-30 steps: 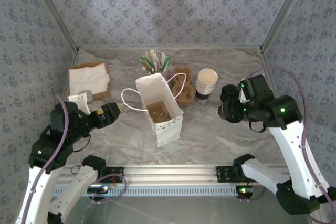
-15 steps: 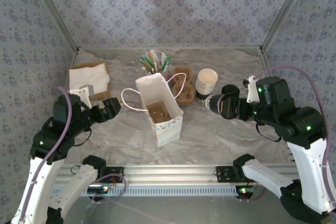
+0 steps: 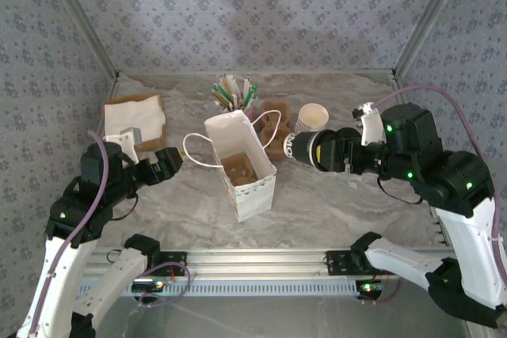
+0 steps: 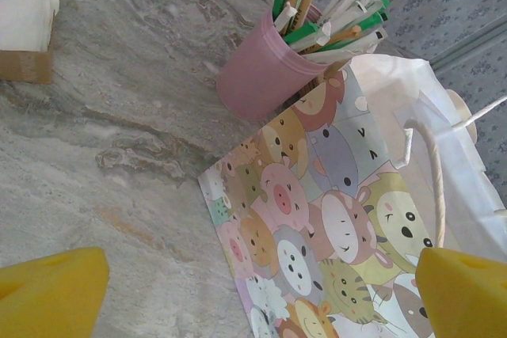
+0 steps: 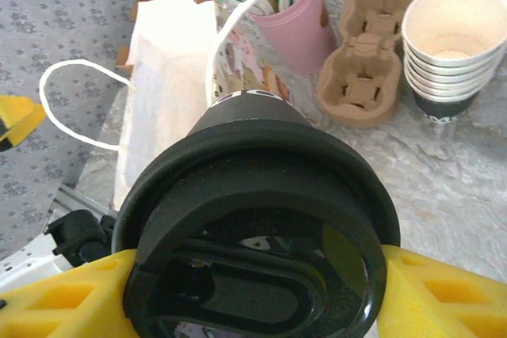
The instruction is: Pack the takeout coffee
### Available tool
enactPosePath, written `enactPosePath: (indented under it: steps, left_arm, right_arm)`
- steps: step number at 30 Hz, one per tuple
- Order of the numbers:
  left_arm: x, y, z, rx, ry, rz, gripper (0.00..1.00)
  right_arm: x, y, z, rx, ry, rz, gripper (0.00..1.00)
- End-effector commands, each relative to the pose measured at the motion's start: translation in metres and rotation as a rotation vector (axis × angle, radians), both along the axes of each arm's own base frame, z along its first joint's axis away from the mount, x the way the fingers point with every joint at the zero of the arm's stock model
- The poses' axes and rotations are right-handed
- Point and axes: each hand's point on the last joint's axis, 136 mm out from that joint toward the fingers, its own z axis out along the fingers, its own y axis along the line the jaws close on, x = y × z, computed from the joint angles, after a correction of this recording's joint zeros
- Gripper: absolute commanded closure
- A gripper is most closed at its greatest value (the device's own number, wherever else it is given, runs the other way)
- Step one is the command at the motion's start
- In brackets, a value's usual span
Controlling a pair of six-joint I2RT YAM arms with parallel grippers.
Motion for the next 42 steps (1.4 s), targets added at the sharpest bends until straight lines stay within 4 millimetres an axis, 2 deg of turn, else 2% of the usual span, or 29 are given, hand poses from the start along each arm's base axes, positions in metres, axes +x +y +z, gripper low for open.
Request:
enactPosePath:
  steps: [1,9,14,18,23,29,34,42]
  left_arm:
    - [0.001,0.003,0.005,0.020,-0.027,0.005,0.00]
    - [0.026,0.021,0.009,0.037,0.036,0.085,0.02]
    - [0.045,0.034,0.023,-0.020,0.021,0.124,0.05]
    - [0.067,0.042,0.025,-0.079,0.045,0.128,0.09]
    - [0.101,0.045,0.010,-0.113,0.084,0.110,0.14]
    - [0.131,0.042,-0.004,-0.135,0.100,0.084,0.19]
    - [0.146,0.032,-0.020,-0.116,0.127,0.062,0.20]
    - [0.171,0.018,-0.033,-0.105,0.120,0.051,0.20]
  right_arm:
    - [0.001,0.012,0.020,0.049,-0.040,0.029,0.33]
    - [0.004,0.038,0.034,0.026,-0.076,0.101,0.33]
    - [0.006,0.058,0.034,-0.032,-0.076,0.143,0.33]
    - [0.010,0.071,0.027,-0.090,-0.060,0.162,0.33]
    - [0.019,0.083,0.013,-0.197,-0.028,0.156,0.33]
    - [0.022,0.099,0.003,-0.294,-0.009,0.172,0.33]
    - [0.021,0.113,-0.004,-0.359,-0.005,0.194,0.33]
    - [0.020,0.133,-0.021,-0.453,0.019,0.249,0.33]
